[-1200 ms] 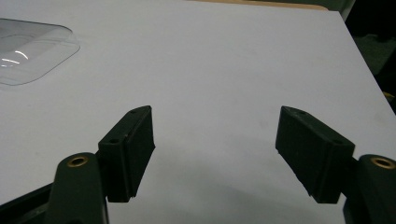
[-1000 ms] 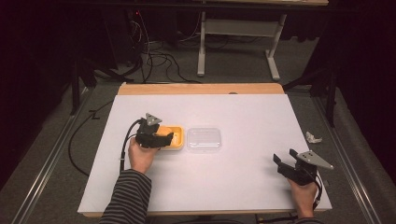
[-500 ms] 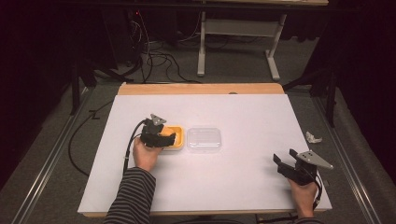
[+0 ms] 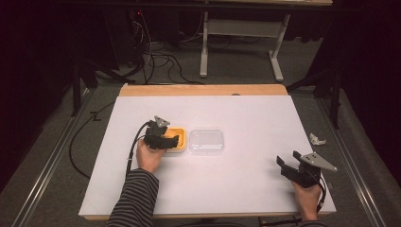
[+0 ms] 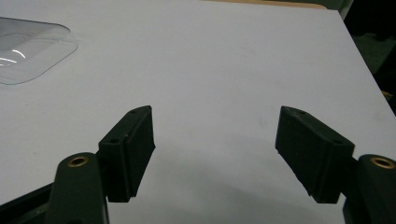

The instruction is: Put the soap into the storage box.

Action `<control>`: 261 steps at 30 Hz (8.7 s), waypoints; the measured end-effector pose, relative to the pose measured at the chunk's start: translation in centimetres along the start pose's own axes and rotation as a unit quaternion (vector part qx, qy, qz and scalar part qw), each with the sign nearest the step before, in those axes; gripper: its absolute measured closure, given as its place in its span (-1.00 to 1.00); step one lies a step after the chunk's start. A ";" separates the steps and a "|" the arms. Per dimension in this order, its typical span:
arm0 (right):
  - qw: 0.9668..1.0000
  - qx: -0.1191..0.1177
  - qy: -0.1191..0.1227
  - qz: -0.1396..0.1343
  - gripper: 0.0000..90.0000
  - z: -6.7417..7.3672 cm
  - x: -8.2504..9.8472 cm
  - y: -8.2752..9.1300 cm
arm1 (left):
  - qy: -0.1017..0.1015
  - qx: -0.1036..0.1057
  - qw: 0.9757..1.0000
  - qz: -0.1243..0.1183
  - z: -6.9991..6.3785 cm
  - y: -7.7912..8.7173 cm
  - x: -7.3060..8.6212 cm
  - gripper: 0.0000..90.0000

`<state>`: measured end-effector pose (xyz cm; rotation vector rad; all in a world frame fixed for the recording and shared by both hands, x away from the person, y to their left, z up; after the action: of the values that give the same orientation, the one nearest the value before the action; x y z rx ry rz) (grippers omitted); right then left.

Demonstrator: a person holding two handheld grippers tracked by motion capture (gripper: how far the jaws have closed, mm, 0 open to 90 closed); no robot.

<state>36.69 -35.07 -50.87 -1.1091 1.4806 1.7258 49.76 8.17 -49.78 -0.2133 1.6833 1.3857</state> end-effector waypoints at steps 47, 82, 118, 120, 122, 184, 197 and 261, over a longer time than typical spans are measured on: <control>1.000 -0.002 -0.002 0.001 -0.37 0.0 0.0 0.0 | -0.018 0.002 0.999 0.046 0.3 -0.7 1.3 -0.47; 1.000 -0.003 -0.002 0.002 -0.37 0.1 0.0 0.0 | 0.014 0.018 0.998 -0.051 0.4 5.9 -0.6 -0.59; 1.000 -0.002 0.005 0.007 -0.36 0.1 0.1 -0.1 | 0.056 0.040 0.994 -0.090 -0.3 10.1 1.7 -0.57; 1.000 -0.002 0.006 0.008 -0.36 0.1 0.1 -0.2 | 0.057 0.041 0.993 -0.092 -0.4 10.3 1.9 -0.57; 1.000 -0.002 0.007 0.009 -0.36 0.2 0.1 -0.2 | 0.059 0.041 0.993 -0.096 -0.4 10.5 2.1 -0.57; 1.000 -0.003 0.007 0.008 -0.35 0.2 0.1 -0.2 | 0.065 0.047 0.993 -0.089 -3.0 10.3 6.3 -0.57; 1.000 -0.003 0.008 0.010 -0.35 0.2 0.1 -0.2 | 0.042 0.053 0.995 -0.078 -4.4 9.0 6.5 -0.56; 1.000 -0.004 0.008 0.008 -0.36 0.2 0.1 -0.2 | -0.010 0.019 0.998 -0.058 -7.1 4.2 7.6 -0.62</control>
<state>36.76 -34.86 -51.00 -1.1206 1.4974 1.7395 39.03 6.60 -52.72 -0.2697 1.6537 1.2657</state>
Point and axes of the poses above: each handheld gripper's, and its own axes: y roughly backward along the jaws, x roughly out of its underside, z roughly to its left, the point moved 7 cm from there along -y, roughly forward along the jaws, and after that the axes turned 1 degree about -y, right-handed, at the moved point
